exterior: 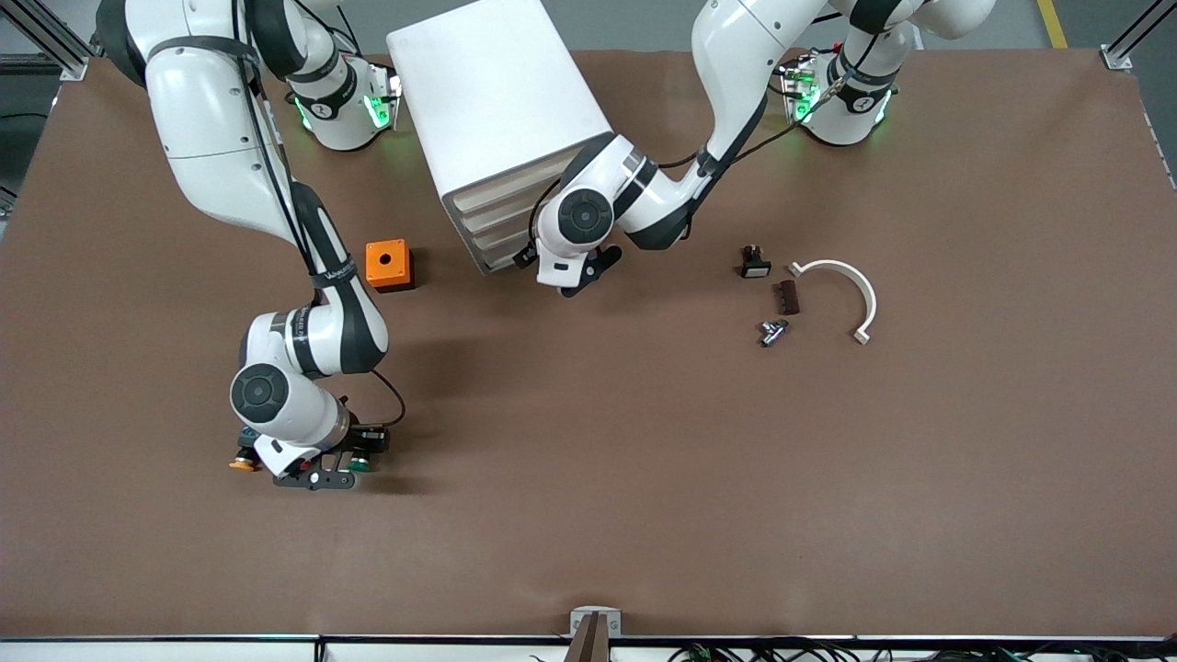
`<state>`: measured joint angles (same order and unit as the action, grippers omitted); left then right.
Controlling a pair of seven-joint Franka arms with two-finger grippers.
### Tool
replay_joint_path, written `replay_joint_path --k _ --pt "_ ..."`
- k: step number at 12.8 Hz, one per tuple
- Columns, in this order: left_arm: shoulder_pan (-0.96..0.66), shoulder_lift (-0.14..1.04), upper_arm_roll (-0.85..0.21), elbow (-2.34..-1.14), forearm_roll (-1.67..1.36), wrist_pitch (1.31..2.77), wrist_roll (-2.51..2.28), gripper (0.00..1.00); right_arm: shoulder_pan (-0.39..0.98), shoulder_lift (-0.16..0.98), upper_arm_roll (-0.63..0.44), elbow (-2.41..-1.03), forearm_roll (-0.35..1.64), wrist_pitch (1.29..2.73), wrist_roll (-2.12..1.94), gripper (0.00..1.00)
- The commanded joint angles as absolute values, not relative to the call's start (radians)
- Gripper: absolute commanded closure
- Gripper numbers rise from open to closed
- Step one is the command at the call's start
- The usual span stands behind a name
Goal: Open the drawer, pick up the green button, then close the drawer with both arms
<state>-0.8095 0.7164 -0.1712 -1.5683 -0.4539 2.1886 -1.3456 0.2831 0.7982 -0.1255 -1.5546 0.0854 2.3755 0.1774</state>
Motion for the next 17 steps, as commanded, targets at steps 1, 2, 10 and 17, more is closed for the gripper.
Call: replay_joint_path --k 1,2,10,17 --pt "-0.789 0.663 -0.164 -1.575 -0.421 2.184 -1.327 0.00 0.265 0.804 -0.110 -1.505 0.089 2.359 0.169 0.00" --pt "-0.757 0.635 -0.158 -1.569 -0.367 2.183 -1.328 0.00 0.264 0.792 -0.113 -1.505 0.090 2.338 0.167 0.00" --pt "-0.534 0.350 -0.155 -1.514 -0.120 1.817 -1.137 0.01 0.242 0.556 -0.179 -1.485 0.086 1.909 0.160 0.00" --pt "-0.238 0.123 -0.155 -1.509 -0.117 1.495 -0.616 0.01 0.244 0.338 -0.319 -1.483 0.055 1.646 0.009 0.00"
